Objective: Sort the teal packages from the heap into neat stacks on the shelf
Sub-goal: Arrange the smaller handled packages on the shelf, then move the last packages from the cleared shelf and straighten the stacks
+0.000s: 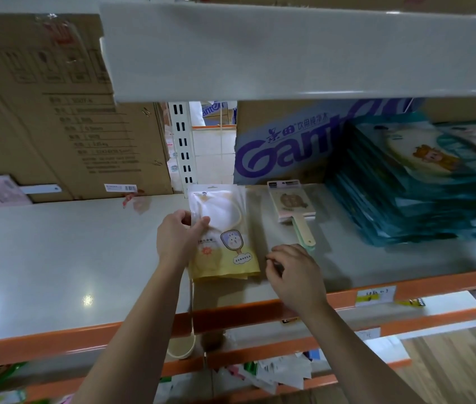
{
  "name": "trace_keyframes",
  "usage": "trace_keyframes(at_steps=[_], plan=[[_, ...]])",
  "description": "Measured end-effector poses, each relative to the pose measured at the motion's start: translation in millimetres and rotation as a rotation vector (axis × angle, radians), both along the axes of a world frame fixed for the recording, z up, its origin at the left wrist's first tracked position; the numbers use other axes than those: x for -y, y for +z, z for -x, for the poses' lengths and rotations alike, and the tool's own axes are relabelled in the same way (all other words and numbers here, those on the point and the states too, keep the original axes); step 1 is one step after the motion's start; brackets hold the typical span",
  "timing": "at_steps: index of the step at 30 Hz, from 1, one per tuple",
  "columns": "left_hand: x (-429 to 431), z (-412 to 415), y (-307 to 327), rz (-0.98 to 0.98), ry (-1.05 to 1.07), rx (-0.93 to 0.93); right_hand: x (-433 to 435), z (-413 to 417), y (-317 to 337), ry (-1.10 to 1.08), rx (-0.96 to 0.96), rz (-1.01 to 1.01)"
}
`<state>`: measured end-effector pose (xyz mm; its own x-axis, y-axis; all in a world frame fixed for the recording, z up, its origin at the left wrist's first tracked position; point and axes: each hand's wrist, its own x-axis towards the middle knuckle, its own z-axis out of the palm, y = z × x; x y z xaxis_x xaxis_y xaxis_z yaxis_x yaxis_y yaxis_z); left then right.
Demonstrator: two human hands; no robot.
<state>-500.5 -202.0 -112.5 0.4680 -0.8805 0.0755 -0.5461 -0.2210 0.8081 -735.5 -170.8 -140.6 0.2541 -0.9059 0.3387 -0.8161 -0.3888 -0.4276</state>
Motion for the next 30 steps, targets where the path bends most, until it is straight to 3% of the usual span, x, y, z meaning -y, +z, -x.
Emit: trace_keyframes(at_steps=[11,21,30], plan=[[-6,5,-6,0.029,0.055,-0.002,0,0,1,-0.003,0.014,-0.016],[-1,5,-3,-0.018,0.048,0.117,0,1,2,-0.003,0.018,-0.056],[-19,-26,-7,-0.018,0.048,0.199,6,-10,25,0.014,0.141,-0.024]])
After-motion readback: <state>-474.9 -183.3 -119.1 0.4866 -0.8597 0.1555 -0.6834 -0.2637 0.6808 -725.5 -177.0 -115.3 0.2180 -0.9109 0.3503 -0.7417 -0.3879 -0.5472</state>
